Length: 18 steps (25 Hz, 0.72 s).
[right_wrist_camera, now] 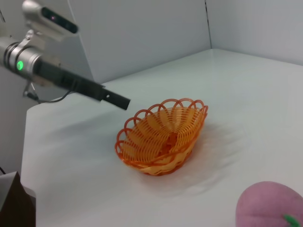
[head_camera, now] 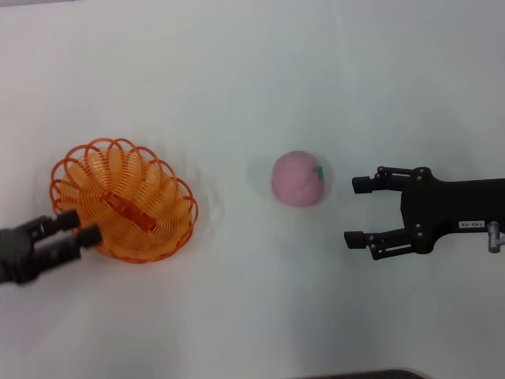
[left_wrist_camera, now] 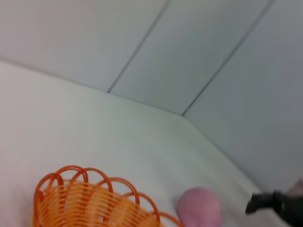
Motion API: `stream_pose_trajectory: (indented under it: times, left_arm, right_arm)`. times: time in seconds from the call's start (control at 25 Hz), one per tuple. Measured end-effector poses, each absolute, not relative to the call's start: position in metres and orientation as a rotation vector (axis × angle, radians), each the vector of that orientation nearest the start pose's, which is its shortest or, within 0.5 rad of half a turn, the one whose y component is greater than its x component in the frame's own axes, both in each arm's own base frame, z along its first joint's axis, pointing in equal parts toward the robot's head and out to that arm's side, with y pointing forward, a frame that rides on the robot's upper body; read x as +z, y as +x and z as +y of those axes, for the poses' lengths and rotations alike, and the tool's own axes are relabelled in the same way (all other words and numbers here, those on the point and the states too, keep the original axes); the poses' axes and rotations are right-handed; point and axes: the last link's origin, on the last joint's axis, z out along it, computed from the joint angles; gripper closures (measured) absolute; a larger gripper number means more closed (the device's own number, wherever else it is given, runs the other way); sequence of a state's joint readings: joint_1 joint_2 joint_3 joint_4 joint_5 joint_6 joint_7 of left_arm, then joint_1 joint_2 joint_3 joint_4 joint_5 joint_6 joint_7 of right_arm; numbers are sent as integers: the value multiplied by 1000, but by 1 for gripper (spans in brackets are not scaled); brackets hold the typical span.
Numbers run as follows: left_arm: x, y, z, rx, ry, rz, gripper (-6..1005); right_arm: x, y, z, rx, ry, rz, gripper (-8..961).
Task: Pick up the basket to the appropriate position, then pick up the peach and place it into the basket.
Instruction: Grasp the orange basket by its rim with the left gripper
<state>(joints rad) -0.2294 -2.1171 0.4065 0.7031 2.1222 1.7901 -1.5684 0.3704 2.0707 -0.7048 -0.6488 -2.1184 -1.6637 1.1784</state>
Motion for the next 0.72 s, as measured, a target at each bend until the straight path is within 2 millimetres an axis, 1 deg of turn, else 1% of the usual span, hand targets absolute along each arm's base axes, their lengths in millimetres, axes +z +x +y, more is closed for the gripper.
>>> stream_pose_trajectory:
  times: [0.04,0.12,0.24,0.36,0.4,0.52,0.6,0.72]
  left_arm:
    - [21,-337,222,-907,-2419,-1349,234]
    - [25,-333,230,-939,-2394,-1438,235]
    - [33,-327,239,-994,-2359,-1512,257]
    - [46,-328,249,-1044,-2272,-1571,290]
    - [52,-329,253,-1049,-2242,-1581,290]
    - [59,-331,260,-1035,-2215,-1585,291]
    - [64,-330,268,-987,-2207,-1573,291]
    - [66,-328,279,-890,-2202,-1525,291]
  right_arm:
    - [-9,311,262,570,-2859,554,-2]
    - [-9,311,262,570,-2860,560,-2]
    - [-9,311,263,570,-2862,578,-2]
    - [-7,310,264,567,-2860,594,-2]
    - [-7,310,264,566,-2859,597,-1]
    - [-7,309,265,557,-2865,595,-1]
    - [-8,308,265,548,-2871,593,-1]
    - [-9,307,266,539,-2878,603,-1]
